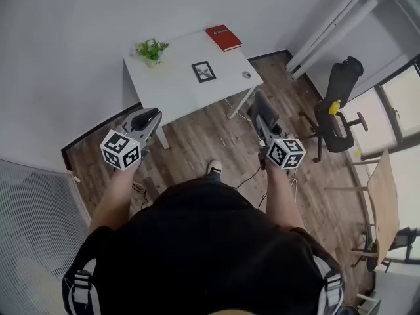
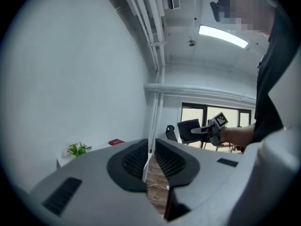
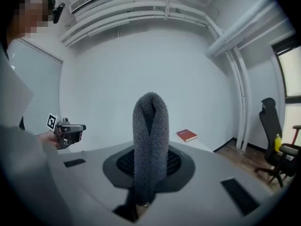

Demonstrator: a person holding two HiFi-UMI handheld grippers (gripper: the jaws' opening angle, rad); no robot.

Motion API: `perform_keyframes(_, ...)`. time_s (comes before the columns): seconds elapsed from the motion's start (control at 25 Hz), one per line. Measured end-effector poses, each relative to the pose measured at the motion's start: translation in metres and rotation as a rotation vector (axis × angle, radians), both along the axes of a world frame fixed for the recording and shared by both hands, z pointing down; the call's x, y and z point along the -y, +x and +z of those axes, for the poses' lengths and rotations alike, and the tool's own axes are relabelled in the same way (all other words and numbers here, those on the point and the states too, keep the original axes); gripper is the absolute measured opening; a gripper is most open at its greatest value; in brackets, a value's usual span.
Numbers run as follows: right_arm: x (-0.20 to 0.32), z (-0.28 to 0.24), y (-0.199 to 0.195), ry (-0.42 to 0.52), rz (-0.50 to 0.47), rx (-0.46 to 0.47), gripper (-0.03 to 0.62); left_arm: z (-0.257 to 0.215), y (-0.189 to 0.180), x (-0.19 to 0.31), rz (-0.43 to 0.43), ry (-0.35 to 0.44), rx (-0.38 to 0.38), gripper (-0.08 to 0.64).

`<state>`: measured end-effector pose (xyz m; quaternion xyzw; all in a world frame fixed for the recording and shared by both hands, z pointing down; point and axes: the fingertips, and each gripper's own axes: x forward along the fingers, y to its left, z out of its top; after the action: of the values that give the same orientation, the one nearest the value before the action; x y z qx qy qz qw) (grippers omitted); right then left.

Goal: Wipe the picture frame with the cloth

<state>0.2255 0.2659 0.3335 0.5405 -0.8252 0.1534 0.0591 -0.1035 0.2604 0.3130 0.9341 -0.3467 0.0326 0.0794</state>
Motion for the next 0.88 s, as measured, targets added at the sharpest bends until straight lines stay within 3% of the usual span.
perform_keyframes(0.24,0.01,0.014,0.01,-0.015,0.004,0.033,0.043,0.007,0.001,0.013,-0.024,-0.025,0.001,0.029)
perform_keyframes(0.88,0.106,0.02,0.02,-0.02,-0.063,0.068,0.043,0.013,0.032,0.079,-0.023,-0.062,0.013,0.011)
